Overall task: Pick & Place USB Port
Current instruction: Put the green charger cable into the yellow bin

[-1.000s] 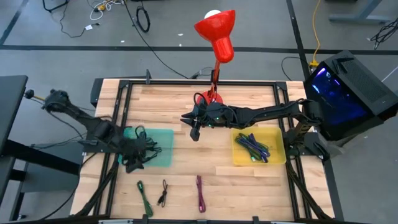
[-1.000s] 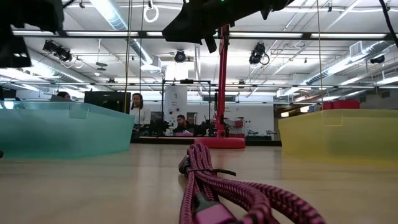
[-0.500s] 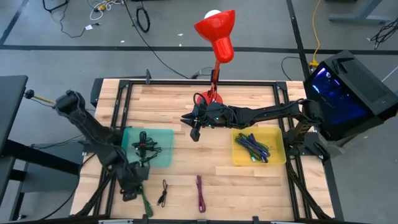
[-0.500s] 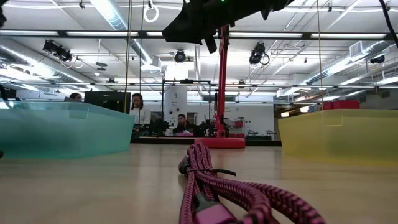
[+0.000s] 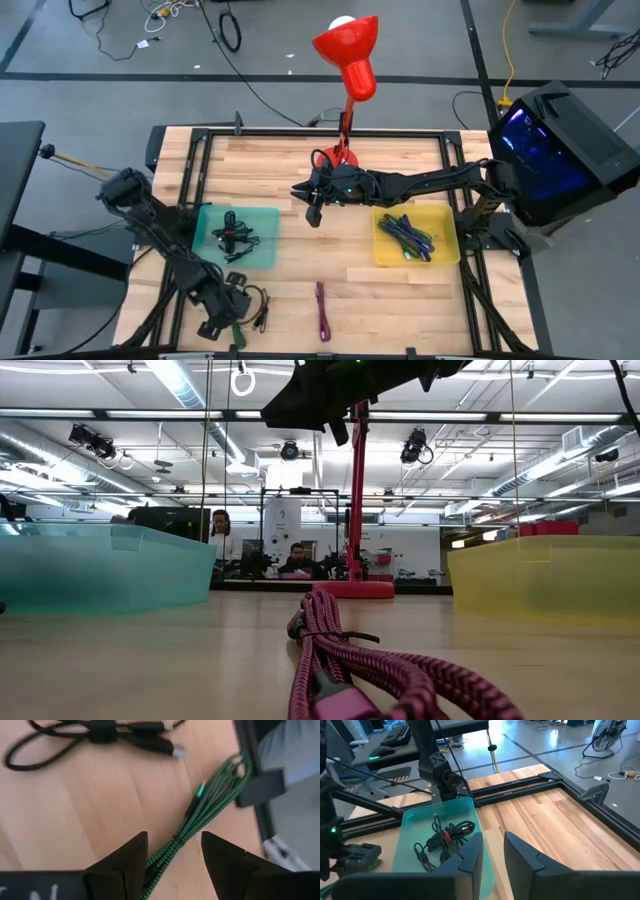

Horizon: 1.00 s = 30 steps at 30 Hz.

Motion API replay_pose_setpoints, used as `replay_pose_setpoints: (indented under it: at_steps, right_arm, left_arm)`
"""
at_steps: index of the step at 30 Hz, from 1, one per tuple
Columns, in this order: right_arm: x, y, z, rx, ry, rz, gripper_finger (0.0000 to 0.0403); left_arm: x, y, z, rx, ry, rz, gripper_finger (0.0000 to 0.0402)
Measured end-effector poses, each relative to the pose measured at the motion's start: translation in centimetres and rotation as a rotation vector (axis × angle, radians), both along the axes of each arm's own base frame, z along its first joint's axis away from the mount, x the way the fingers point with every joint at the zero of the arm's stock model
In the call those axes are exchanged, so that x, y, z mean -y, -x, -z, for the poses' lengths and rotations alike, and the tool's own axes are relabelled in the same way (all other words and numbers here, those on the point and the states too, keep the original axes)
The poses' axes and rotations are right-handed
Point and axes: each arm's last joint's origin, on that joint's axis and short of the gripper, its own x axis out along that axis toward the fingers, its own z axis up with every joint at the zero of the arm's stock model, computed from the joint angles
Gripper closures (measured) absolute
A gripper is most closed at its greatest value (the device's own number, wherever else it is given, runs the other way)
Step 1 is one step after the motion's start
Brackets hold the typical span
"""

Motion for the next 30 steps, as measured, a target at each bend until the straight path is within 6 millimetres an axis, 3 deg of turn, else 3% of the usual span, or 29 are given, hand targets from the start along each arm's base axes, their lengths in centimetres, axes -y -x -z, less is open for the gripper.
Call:
replay_pose_setpoints:
  at_steps: [7, 14, 17, 22, 30]
  right_arm:
    - [0.0, 0.0, 0.0, -0.001, 0.0, 0.0, 0.0321]
    - [0.0, 0.0, 0.1, -0.008, 0.001, 0.0, 0.0321]
    - [0.0, 0.0, 0.1, -0.008, 0.003, -0.001, 0.0321]
    - [0.0, 0.0, 0.1, -0.008, 0.003, -0.001, 0.0321]
    - [0.0, 0.0, 0.1, -0.013, 0.003, -0.001, 0.0321]
  left_arm:
    - [0.4, 0.1, 2.0, -0.036, -0.088, 0.118, 0.0209]
    - [0.4, 0.1, 2.5, -0.056, -0.12, 0.116, 0.0214]
    - [0.3, -0.1, 2.6, -0.06, -0.122, 0.096, 0.0251]
    - [-0.1, -0.4, 2.7, -0.072, -0.12, 0.076, 0.0372]
    - [0.3, -0.8, 2.3, -0.071, -0.058, 0.05, 0.0377]
